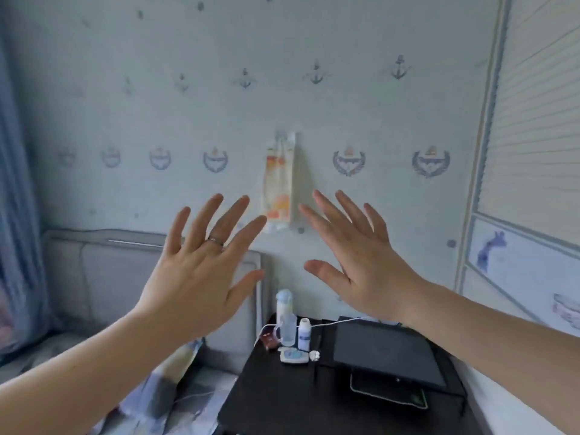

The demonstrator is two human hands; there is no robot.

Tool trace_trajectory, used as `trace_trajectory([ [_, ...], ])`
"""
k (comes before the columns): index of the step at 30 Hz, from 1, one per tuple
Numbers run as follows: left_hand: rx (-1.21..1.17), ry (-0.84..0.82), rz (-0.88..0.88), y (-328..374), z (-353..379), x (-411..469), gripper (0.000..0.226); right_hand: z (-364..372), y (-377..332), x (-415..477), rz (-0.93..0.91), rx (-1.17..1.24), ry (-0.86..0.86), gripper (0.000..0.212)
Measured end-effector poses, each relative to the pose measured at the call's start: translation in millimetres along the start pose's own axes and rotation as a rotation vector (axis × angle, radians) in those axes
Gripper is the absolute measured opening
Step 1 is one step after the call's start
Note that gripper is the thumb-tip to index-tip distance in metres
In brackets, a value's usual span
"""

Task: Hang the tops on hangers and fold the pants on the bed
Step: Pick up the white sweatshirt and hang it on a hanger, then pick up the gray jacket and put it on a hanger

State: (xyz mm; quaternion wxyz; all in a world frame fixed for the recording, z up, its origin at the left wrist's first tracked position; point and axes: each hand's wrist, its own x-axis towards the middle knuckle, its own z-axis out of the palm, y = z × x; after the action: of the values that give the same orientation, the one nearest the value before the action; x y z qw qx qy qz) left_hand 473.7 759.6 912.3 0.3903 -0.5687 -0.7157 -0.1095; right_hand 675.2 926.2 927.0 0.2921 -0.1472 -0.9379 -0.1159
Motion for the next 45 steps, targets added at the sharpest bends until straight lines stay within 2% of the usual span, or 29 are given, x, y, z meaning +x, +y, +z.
trace_trajectory([
  [7,0.002,-0.192,-0.363,-83.0,4.2,-187.0,0.069,123.4,-167.0,35.1,-0.264,0.173,-0.123,0.072],
  [17,0.076,-0.485,-0.924,-123.4,43.0,-399.9,0.07,285.7,-349.4,54.5,-0.478,0.503,-0.385,0.08],
  [21,0.089,-0.583,-1.078,-153.2,74.0,-446.9,0.069,354.0,-393.9,75.4,-0.499,0.599,-0.488,0.078],
  [27,0.046,-0.727,-1.293,-203.7,139.5,-480.5,0.067,445.1,-435.5,128.8,-0.54,0.61,-0.648,0.081],
  [34,-0.039,-0.798,-1.544,-237.0,196.6,-507.7,0.065,541.1,-474.5,165.5,-0.634,0.568,-0.818,0.088],
  [37,-0.032,-0.833,-1.58,-254.4,215.9,-525.4,0.064,580.9,-498.5,167.3,-0.654,0.55,-0.87,0.079],
  [41,-0.065,-0.879,-1.617,-284.2,257.1,-565.7,0.064,643.3,-529.5,164.2,-0.636,0.518,-0.939,0.085],
  [45,-0.138,-0.915,-1.599,-314.8,322.0,-609.7,0.064,720.5,-555.0,168.1,-0.547,0.45,-0.992,0.071],
])
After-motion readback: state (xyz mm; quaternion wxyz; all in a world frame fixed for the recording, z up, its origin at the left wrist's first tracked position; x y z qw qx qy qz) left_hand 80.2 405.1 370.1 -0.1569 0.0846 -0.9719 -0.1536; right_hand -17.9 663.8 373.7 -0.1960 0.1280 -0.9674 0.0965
